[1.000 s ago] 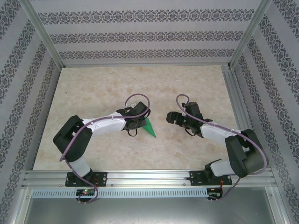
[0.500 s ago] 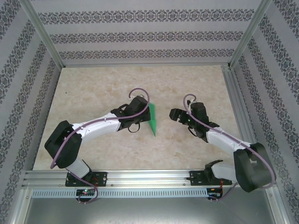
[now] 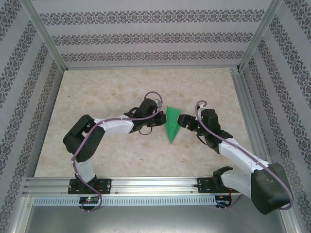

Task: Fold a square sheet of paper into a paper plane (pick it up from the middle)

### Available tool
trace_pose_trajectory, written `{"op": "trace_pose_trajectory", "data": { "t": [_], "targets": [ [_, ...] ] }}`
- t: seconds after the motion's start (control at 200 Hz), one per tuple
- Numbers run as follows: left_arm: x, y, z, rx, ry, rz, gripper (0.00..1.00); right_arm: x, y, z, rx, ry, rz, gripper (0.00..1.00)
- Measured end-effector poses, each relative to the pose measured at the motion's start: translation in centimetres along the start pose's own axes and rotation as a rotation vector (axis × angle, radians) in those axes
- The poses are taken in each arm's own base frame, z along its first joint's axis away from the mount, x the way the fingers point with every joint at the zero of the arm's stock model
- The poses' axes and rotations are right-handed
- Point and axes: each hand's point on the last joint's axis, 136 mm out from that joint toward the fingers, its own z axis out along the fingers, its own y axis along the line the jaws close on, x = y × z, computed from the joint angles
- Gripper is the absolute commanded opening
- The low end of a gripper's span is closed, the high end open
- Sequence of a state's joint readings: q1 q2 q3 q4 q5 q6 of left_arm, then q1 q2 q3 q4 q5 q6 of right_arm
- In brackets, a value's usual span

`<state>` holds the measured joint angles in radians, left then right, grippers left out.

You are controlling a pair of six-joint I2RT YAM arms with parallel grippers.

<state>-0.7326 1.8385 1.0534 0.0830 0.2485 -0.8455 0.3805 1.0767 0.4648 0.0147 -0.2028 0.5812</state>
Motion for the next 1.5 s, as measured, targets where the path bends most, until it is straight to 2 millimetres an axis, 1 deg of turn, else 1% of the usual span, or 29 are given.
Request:
{"op": "trace_pose_trajectory", "data": {
  "t": [0.08,0.2,0.25,0.33,0.44,0.614,0.874,0.994,1.139,1.299,1.499],
  "targets": [
    [0.3,1.3,0.5,-0.015,0.008,-0.024,0.00,1.5,0.2,0.4,0.018,0.055,-0.012,0.69],
    [0.4,2.7,0.5,-0.030,0.007,-0.056,0.00,3.2,0.2,1.3,0.060,0.135,-0.030,0.66],
    [0.5,2.9,0.4,-0.031,0.005,-0.064,0.00,3.9,0.2,1.8,0.076,0.167,-0.037,0.64],
    [0.6,3.3,0.4,-0.036,0.006,-0.076,0.00,4.9,0.2,2.6,0.101,0.214,-0.052,0.58],
    [0.8,3.5,0.4,-0.039,0.008,-0.084,0.00,6.0,0.7,3.5,0.117,0.265,-0.078,0.51],
    [0.7,3.5,0.4,-0.036,0.005,-0.087,0.00,6.3,1.6,4.8,0.143,0.292,-0.112,0.46],
    [0.8,3.4,0.4,-0.032,0.010,-0.088,0.00,6.8,0.4,5.7,0.210,0.318,-0.120,0.43],
    [0.9,3.5,0.7,-0.025,0.019,-0.088,0.00,7.1,0.3,6.1,0.221,0.330,-0.121,0.37],
    [1.2,3.8,0.8,-0.029,0.027,-0.095,0.08,7.4,0.5,6.9,0.224,0.347,-0.129,0.31],
    [1.4,4.0,0.8,-0.034,0.030,-0.104,0.17,7.6,0.8,7.5,0.226,0.361,-0.137,0.31],
    [1.6,4.4,0.8,-0.046,0.027,-0.110,0.24,8.3,0.8,7.5,0.247,0.380,-0.153,0.30]
  ]
}}
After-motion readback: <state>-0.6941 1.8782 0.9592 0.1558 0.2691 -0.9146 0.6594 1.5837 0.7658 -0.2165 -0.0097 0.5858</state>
